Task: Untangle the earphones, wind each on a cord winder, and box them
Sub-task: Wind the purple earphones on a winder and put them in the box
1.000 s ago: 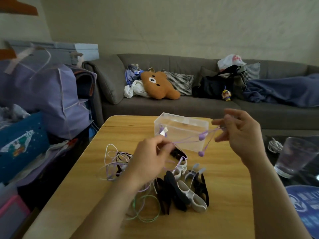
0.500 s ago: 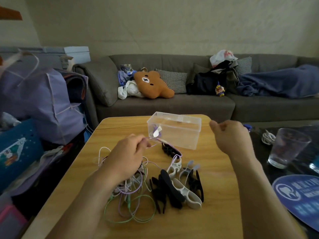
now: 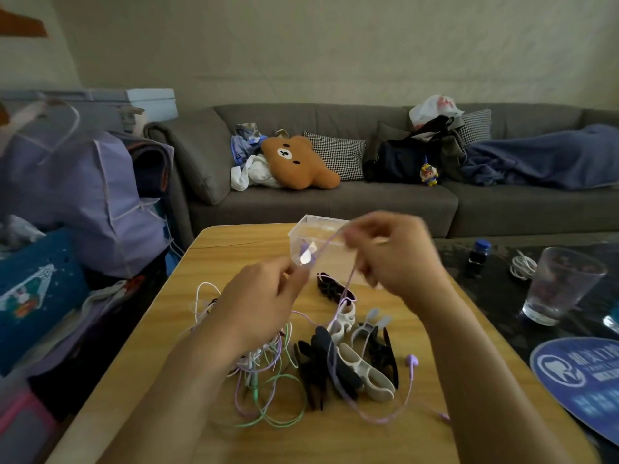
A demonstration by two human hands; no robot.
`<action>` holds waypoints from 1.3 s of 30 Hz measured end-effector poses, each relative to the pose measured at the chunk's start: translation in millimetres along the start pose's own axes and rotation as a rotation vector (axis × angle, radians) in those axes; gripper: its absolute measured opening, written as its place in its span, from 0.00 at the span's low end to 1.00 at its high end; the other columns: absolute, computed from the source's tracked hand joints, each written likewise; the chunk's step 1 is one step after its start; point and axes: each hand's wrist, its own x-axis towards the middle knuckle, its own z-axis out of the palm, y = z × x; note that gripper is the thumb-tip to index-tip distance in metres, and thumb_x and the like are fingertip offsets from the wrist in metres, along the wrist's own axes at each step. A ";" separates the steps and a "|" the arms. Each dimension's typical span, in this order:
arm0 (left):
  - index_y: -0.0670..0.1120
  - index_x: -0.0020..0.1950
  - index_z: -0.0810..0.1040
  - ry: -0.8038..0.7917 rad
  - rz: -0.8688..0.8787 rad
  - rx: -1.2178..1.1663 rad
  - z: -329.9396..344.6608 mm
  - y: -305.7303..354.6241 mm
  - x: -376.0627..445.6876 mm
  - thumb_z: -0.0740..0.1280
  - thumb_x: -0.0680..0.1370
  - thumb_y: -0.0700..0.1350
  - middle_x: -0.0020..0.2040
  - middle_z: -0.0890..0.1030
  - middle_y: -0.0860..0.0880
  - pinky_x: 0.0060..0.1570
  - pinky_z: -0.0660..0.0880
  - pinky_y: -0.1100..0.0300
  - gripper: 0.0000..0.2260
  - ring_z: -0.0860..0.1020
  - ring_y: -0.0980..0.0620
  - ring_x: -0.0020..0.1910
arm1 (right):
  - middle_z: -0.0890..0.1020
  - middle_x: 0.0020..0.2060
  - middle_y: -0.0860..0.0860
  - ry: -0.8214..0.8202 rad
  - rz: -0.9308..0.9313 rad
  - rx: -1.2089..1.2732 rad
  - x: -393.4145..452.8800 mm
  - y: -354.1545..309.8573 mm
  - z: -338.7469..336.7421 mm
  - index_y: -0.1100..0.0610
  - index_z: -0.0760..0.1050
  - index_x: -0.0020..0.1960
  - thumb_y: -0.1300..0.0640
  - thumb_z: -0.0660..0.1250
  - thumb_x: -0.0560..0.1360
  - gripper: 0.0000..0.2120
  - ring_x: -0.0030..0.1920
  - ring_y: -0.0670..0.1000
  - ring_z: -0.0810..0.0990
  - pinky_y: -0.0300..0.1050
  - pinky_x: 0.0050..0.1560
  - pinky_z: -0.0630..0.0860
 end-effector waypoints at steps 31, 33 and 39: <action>0.49 0.44 0.83 -0.031 -0.092 -0.353 -30.8 -36.6 -8.9 0.63 0.82 0.47 0.26 0.68 0.55 0.30 0.63 0.59 0.11 0.65 0.57 0.26 | 0.71 0.32 0.48 0.628 0.579 1.006 20.3 54.5 -19.3 0.56 0.75 0.45 0.62 0.58 0.82 0.11 0.28 0.45 0.65 0.40 0.27 0.62; 0.50 0.45 0.84 -0.022 -0.074 -0.308 -28.8 -36.1 -9.0 0.66 0.81 0.46 0.27 0.74 0.53 0.31 0.66 0.61 0.09 0.68 0.59 0.26 | 0.76 0.38 0.48 0.638 0.639 0.806 22.6 63.1 -13.0 0.55 0.78 0.50 0.60 0.60 0.82 0.08 0.34 0.46 0.70 0.42 0.34 0.66; 0.50 0.48 0.82 0.092 0.036 -0.352 -22.5 -18.3 -7.1 0.65 0.81 0.45 0.29 0.78 0.50 0.31 0.70 0.65 0.06 0.72 0.58 0.27 | 0.78 0.58 0.49 0.564 0.047 0.028 10.8 43.0 9.6 0.52 0.75 0.64 0.59 0.69 0.78 0.16 0.58 0.49 0.77 0.44 0.59 0.75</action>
